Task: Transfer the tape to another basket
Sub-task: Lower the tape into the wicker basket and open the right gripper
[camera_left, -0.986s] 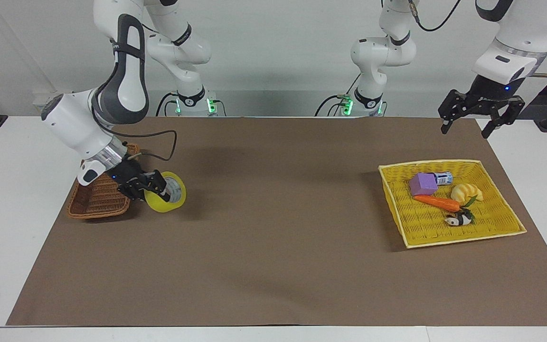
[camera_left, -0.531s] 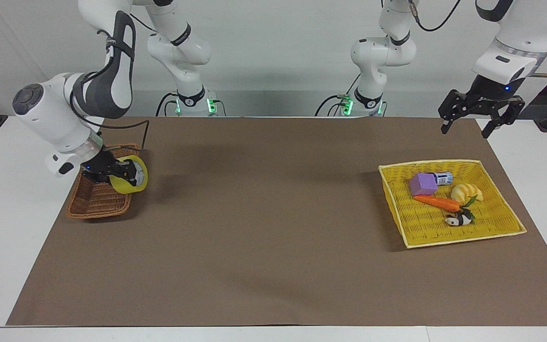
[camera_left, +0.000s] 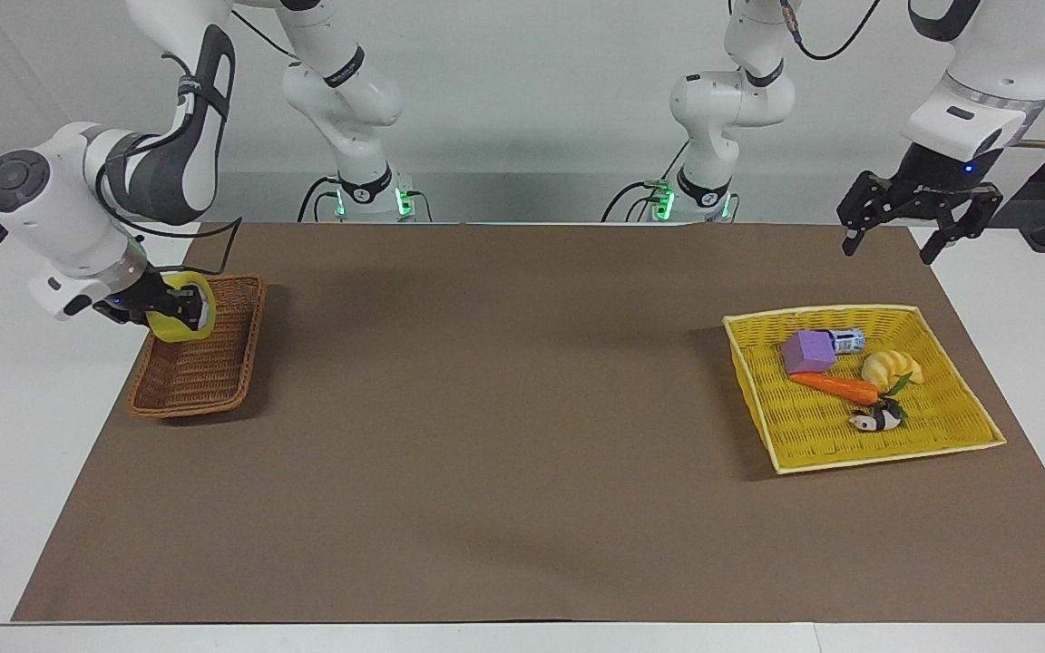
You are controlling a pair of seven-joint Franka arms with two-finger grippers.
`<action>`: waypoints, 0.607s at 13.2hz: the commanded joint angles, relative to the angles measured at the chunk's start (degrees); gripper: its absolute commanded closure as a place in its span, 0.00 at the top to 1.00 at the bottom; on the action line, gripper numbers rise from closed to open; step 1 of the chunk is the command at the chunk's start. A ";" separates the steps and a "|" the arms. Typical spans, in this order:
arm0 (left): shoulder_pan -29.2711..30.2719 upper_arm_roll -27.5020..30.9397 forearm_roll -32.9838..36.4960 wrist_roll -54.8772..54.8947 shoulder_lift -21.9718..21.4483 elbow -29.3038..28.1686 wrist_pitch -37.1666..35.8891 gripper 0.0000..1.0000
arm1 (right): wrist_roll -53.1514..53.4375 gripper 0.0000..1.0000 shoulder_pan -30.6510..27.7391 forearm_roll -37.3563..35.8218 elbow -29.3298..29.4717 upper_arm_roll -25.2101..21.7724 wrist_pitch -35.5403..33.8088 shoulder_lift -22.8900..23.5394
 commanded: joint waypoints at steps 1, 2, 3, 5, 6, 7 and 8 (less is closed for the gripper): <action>0.66 -0.51 1.15 0.32 -0.73 -0.48 -0.87 1.00 | 1.62 0.00 -0.05 -1.34 -5.87 0.45 6.78 -0.67; 0.66 -0.51 1.15 0.32 -0.73 -0.48 -0.79 1.00 | 1.71 0.07 0.13 -1.34 -6.76 0.45 8.20 0.21; 0.66 -0.51 1.15 0.32 -0.73 -0.48 -0.87 1.00 | 1.62 0.44 0.21 -1.34 -6.85 0.45 8.39 0.56; 0.66 -0.51 1.15 0.32 -0.73 -0.48 -0.87 1.00 | 1.71 1.00 0.13 -1.34 -6.07 0.45 7.43 0.74; 0.66 -0.51 1.15 0.32 -0.73 -0.48 -0.87 1.00 | 1.97 1.00 0.13 -1.34 -5.54 0.45 7.25 1.00; 0.66 -0.51 1.06 0.32 -0.73 -0.48 -0.87 1.00 | 2.84 1.00 0.56 -1.34 -4.84 0.45 6.90 0.83; 0.66 -0.51 1.06 0.32 -0.73 -0.48 -0.87 1.00 | 3.28 1.00 0.74 -1.34 -3.35 0.45 4.89 0.57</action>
